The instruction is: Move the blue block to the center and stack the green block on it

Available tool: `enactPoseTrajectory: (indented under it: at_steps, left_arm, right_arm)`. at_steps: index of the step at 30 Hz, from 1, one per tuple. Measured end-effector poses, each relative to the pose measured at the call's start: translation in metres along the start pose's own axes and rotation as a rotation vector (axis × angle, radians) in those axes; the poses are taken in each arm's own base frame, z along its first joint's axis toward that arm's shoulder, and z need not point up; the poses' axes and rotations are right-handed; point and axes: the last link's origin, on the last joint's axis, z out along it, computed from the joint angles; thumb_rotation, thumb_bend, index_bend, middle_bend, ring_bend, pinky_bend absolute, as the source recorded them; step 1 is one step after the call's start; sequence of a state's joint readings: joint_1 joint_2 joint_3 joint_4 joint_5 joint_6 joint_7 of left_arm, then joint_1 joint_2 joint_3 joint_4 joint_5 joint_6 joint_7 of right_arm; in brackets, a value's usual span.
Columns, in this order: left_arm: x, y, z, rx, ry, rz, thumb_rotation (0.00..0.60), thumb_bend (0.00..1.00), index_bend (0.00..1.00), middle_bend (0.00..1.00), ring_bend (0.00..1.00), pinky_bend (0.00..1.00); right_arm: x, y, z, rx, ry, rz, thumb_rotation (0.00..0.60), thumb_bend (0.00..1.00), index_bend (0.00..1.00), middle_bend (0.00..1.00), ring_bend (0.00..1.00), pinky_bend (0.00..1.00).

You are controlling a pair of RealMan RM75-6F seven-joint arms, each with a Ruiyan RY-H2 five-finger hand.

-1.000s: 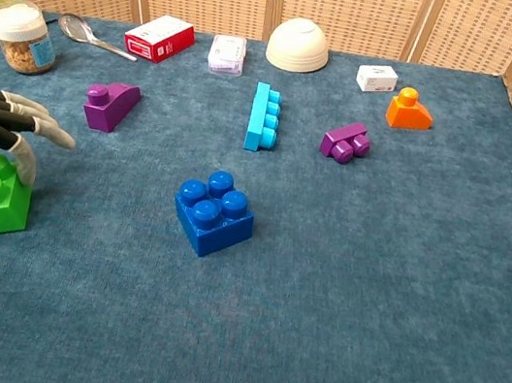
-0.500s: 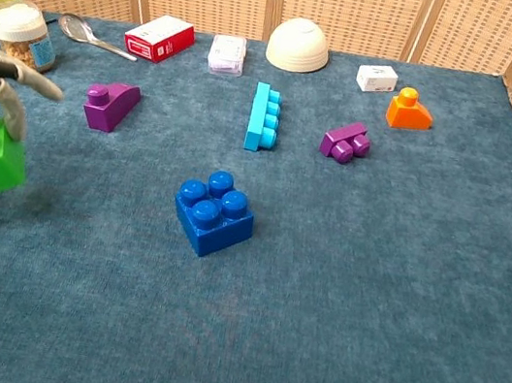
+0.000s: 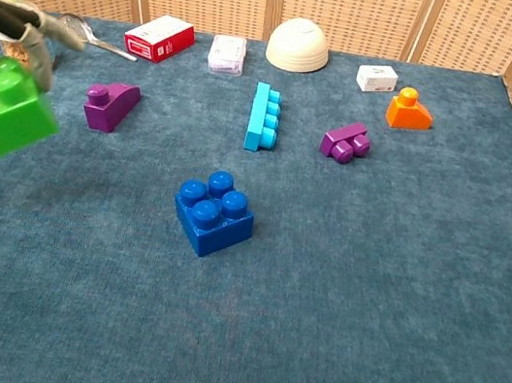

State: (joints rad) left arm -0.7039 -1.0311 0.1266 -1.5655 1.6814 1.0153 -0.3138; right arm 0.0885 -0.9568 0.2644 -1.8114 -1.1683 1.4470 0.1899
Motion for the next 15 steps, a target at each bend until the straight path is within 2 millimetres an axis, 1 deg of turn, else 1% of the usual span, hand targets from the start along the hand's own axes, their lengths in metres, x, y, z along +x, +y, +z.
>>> enactPoseTrajectory:
  at_steps: [3,9,15]
  left_arm:
    - [0.004,0.006,0.009,-0.01,0.011,0.0,0.6,0.24,0.48,0.08,0.0,0.0]
    - [0.006,0.016,0.024,-0.016,0.002,-0.021,0.6,0.24,0.48,0.09,0.0,0.0]
    - [0.008,0.029,0.035,-0.022,-0.002,-0.041,0.6,0.24,0.49,0.09,0.0,0.0]
  right_arm:
    - [0.0,0.0,0.001,0.005,0.004,-0.017,0.488,0.24,0.2,0.14,0.0,0.0]
    - [-0.003,0.0,0.001,0.021,0.003,-0.059,0.494,0.24,0.2,0.14,0.0,0.0]
    - [-0.005,-0.004,-0.001,0.047,-0.001,-0.069,0.491,0.24,0.2,0.14,0.0,0.0]
